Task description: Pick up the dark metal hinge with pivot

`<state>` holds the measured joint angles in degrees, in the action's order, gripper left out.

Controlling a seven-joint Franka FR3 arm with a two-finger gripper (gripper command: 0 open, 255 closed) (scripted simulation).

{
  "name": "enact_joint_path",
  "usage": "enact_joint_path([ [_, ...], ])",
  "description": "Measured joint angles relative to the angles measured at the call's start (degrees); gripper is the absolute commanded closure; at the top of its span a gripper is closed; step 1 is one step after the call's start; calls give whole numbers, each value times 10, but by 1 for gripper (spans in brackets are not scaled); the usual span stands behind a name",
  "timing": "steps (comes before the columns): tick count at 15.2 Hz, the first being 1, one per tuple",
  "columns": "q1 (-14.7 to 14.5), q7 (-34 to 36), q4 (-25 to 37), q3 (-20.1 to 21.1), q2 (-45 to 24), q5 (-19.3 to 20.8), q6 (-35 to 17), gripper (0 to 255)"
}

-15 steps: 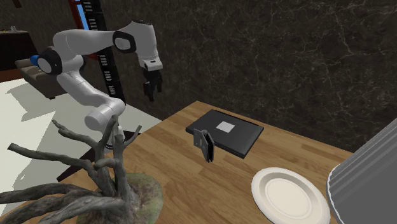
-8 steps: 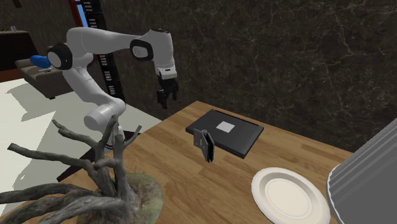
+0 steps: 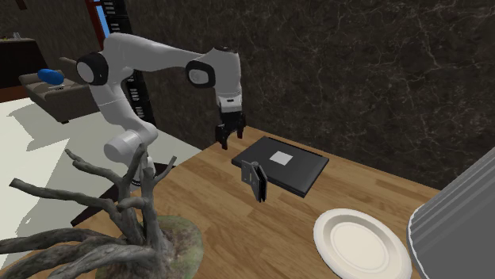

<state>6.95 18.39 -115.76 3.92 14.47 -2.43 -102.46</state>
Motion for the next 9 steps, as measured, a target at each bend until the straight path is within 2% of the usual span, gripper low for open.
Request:
enact_joint_path([
  [9, 26, 103, 143, -12, -173, 32, -35, 0],
])
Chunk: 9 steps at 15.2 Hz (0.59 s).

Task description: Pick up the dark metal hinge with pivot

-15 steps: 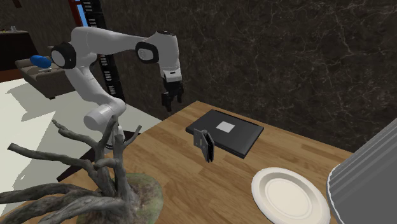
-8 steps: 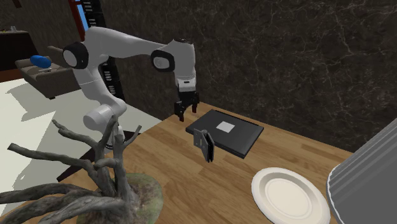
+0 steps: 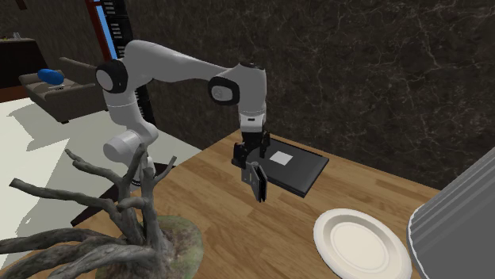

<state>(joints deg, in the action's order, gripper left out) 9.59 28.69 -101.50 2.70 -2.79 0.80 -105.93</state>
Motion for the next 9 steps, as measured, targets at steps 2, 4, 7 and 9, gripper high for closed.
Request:
enact_joint_path([
  [2, 2, 6, 1, -2, -10, 2, -9, 0],
  [4, 2, 8, -7, -3, -15, 2, -22, 0],
  [7, 2, 9, -23, -3, -20, 3, -43, 0],
  [9, 2, 9, -31, -3, -22, 3, -53, 255],
])
